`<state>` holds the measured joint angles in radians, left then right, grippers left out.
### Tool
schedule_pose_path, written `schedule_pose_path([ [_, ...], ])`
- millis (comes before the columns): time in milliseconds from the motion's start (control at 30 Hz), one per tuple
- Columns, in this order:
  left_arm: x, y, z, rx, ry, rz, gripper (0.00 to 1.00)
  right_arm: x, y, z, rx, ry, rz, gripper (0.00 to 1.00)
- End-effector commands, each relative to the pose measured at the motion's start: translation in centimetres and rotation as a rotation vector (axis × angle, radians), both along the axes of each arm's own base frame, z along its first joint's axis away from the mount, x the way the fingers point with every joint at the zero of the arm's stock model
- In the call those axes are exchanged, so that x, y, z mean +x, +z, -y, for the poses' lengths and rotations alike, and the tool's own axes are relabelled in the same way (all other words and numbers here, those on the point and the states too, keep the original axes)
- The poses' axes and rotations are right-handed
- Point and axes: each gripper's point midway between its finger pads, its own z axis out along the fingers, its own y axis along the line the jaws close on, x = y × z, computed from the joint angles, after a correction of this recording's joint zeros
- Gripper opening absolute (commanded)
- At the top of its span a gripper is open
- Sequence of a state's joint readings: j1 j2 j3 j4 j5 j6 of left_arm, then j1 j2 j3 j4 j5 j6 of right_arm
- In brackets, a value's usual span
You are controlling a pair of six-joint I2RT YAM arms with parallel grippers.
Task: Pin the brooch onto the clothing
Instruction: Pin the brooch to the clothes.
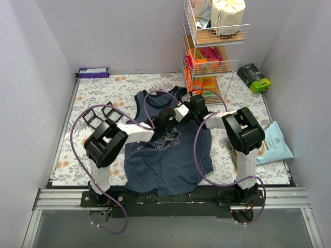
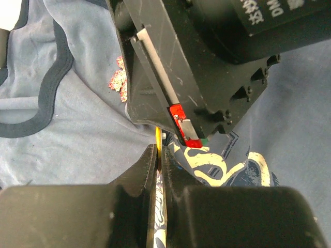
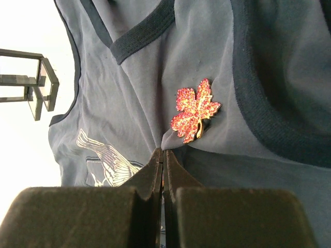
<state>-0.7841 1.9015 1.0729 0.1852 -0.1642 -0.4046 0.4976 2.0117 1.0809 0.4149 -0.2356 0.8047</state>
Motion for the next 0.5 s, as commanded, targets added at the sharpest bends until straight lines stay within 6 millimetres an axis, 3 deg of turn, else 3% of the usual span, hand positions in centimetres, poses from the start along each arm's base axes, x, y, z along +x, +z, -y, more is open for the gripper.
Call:
schedule_pose_path([
  [0, -1.4, 2.7, 2.4, -0.124, -0.061, -0.033, 0.0, 0.8, 0.7, -0.7, 0.029, 0.003, 0.033, 0.01],
  [467, -1.2, 4.7, 2.9, -0.249, -0.067, -0.07, 0.0, 0.8, 0.0, -0.7, 0.027, 0.006, 0.021, 0.01],
])
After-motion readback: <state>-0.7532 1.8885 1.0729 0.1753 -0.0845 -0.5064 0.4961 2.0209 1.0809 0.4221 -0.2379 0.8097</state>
